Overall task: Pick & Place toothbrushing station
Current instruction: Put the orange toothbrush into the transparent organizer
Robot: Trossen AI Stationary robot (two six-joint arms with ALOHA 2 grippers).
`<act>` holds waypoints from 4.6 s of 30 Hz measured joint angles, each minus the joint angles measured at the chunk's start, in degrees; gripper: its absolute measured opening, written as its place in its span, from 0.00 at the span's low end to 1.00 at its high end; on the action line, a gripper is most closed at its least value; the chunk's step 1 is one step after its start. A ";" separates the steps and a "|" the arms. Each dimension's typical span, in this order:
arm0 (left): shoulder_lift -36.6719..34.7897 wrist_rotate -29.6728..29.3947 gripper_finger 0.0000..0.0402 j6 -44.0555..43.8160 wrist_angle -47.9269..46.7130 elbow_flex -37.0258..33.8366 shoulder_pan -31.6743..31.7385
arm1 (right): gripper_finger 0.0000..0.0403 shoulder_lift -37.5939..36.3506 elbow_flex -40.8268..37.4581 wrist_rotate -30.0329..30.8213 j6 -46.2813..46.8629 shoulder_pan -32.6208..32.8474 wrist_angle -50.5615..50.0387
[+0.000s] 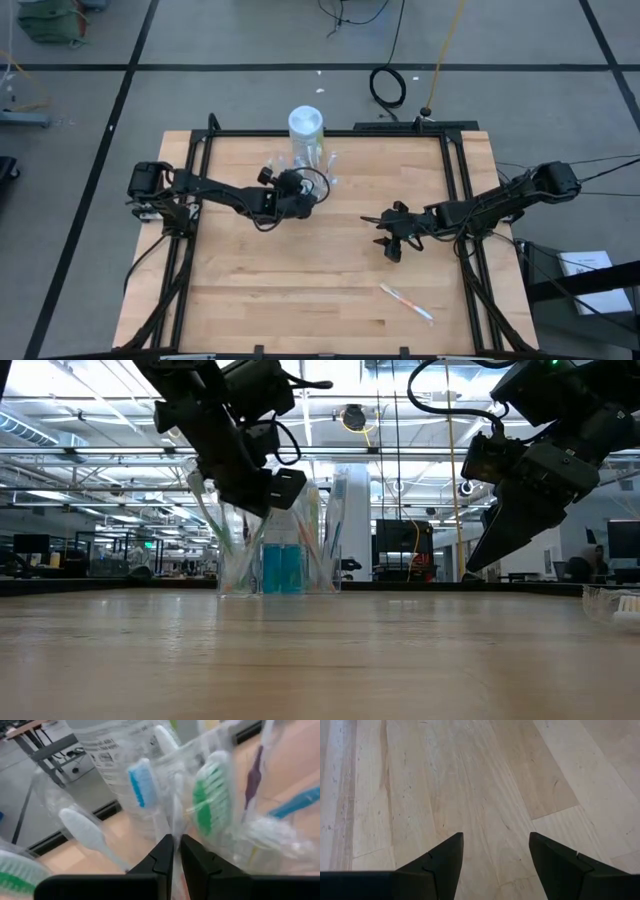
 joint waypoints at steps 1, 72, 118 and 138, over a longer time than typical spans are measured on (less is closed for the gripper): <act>0.00 0.26 0.09 0.00 -0.13 0.00 0.10 | 0.55 0.00 0.00 -0.02 0.00 -0.01 -0.01; -9.31 21.47 0.40 -30.17 -70.72 23.49 -16.38 | 0.55 0.01 0.02 -0.08 -3.27 0.00 -0.03; -12.81 31.29 0.40 -0.31 -27.92 6.01 10.72 | 0.55 0.02 0.00 -3.70 -10.19 0.39 14.93; -21.11 22.23 0.40 -0.42 -33.14 5.99 5.29 | 0.42 0.04 0.00 -12.01 15.35 21.19 9.47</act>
